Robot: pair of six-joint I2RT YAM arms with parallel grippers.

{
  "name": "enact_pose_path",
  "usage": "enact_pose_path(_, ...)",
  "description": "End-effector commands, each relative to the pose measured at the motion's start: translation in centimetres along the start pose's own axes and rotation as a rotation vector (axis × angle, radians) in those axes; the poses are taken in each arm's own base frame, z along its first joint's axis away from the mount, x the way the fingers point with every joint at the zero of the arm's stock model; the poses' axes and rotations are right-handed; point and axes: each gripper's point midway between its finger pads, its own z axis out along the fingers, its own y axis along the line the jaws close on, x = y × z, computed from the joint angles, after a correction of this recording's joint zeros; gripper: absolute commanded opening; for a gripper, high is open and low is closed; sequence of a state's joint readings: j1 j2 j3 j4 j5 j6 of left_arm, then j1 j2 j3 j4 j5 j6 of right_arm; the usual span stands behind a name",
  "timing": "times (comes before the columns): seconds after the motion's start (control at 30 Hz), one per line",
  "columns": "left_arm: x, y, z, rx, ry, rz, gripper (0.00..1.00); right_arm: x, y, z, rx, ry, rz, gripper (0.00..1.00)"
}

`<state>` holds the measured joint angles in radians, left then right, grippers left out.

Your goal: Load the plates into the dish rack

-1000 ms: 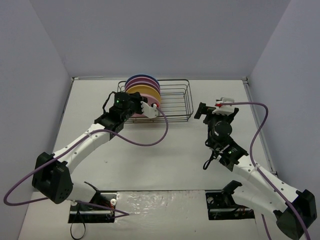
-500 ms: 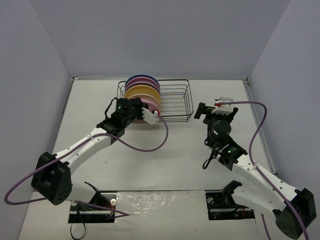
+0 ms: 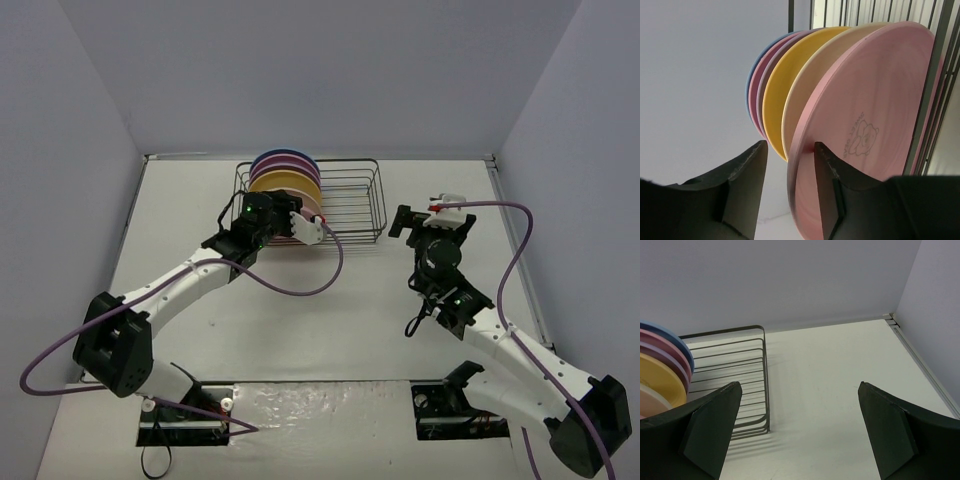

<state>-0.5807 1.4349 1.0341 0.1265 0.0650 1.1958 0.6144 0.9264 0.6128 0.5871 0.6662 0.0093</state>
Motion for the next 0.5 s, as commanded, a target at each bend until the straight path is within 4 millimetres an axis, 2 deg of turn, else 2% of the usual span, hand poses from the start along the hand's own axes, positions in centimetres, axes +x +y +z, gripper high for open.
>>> enact_pose_path(0.0, -2.4, 5.8, -1.5, -0.131, -0.061, -0.040, 0.48, -3.3, -0.2, 0.3, 0.022, -0.094, 0.089, 1.00)
enact_pose_path(0.1, -2.8, 6.8, -1.9, -0.145, -0.071, -0.062, 0.52, -3.3, -0.2, 0.3, 0.018, -0.094, 0.089, 1.00)
enact_pose_path(0.2, -3.2, 7.9, -2.4, -0.161, -0.079, -0.080, 0.61, -3.4, -0.2, 0.3, 0.018, -0.095, 0.089, 1.00)
enact_pose_path(0.33, -3.6, 8.8, -3.0, -0.167, -0.090, -0.094, 0.81, -3.6, -0.3, 0.2, 0.017, -0.099, 0.094, 1.00)
enact_pose_path(0.47, -4.2, 8.7, -4.0, -0.116, -0.111, -0.119, 0.90, -3.7, -0.6, 0.1, 0.021, -0.104, 0.097, 1.00)
